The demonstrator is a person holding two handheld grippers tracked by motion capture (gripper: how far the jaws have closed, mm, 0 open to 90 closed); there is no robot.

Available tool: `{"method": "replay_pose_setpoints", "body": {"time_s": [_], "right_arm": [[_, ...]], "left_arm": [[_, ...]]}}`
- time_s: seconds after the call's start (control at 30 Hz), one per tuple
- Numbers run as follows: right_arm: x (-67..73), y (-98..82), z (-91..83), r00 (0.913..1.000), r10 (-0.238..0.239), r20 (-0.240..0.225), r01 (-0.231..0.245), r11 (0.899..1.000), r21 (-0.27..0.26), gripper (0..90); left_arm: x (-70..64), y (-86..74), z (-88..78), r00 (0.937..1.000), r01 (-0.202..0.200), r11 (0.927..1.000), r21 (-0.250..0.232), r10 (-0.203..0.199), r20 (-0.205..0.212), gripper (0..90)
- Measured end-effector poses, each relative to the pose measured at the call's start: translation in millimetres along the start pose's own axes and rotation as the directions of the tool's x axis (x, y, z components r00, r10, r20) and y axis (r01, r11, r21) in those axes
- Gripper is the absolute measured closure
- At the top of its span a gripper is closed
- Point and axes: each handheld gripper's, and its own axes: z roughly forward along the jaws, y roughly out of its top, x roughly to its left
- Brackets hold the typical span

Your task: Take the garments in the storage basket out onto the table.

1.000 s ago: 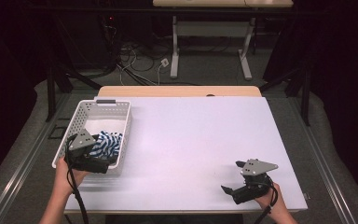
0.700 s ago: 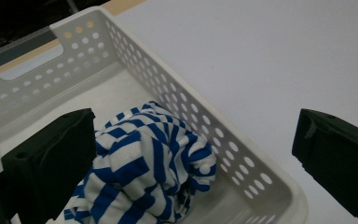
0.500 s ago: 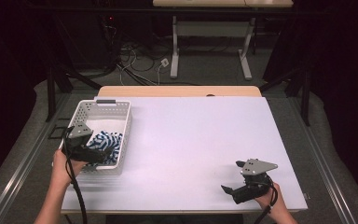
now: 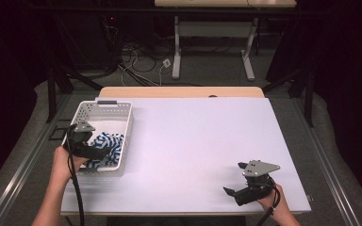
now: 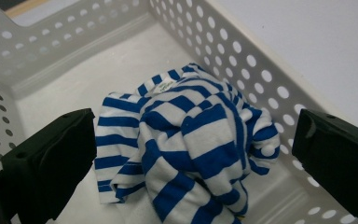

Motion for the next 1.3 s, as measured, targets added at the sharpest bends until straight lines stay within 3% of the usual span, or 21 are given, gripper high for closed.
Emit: {"method": "replay_pose_setpoints", "body": {"time_s": [0.17,0.27,0.43,0.5,0.6,0.83,0.9,0.97,1.03,1.1,1.3], "right_arm": [[-0.1,-0.1,0.1,1.0,0.001,0.0,-0.001,1.0,-0.001,1.1],[0.0,-0.3,0.9,1.0,-0.003,-0.004,0.003,1.0,0.007,1.1],[0.1,-0.3,0.4,1.0,-0.004,-0.002,0.004,1.0,0.009,1.1],[-0.5,-0.6,0.2,1.0,0.003,0.0,-0.003,1.0,0.003,1.1],[-0.7,-0.9,0.1,1.0,0.003,-0.002,-0.003,1.0,0.005,1.2],[-0.4,-0.8,0.6,1.0,0.006,-0.002,-0.006,1.0,0.009,1.3],[-0.6,-0.9,0.3,1.0,0.005,-0.002,-0.005,1.0,0.01,1.3],[-0.4,-1.0,0.3,1.0,0.005,-0.002,-0.005,1.0,0.008,1.3],[0.1,-0.9,0.4,1.0,0.007,-0.004,-0.007,1.0,0.011,1.4],[0.0,-0.9,0.5,1.0,0.005,-0.003,-0.005,1.0,0.011,1.4],[0.3,-0.8,-0.9,1.0,0.002,0.002,-0.002,1.0,0.016,1.4]], "left_arm": [[2.1,3.4,10.4,0.9998,0.005,0.9964,0.085,-0.006,0.02,0.0],[3.5,6.7,18.1,0.9997,0.002,0.9886,0.151,-0.006,0.024,0.0],[2.8,9.0,23.1,0.9999,-0.003,0.9816,0.191,0.001,0.013,0.4],[2.3,10.8,25.1,0.9999,-0.015,0.9751,0.221,0.015,0.002,3.9],[1.4,11.8,26.3,0.9998,-0.019,0.9713,0.237,0.021,-0.003,9.3],[-0.6,11.3,30.0,1.0,-0.003,0.9602,0.279,0.004,-0.001,17.4],[-0.9,10.6,31.5,0.9999,-0.011,0.9582,0.286,0.012,0.0,24.9],[-1.4,9.9,32.8,1.0,-0.008,0.9575,0.288,0.008,0.002,38.0],[-2.0,9.7,33.1,1.0,-0.009,0.9576,0.288,0.007,0.006,41.5],[-2.5,9.3,33.2,1.0,-0.01,0.9577,0.288,0.009,0.004,52.8],[-3.6,7.9,31.3,0.9999,-0.015,0.9624,0.271,0.014,0.004,64.3]]}}
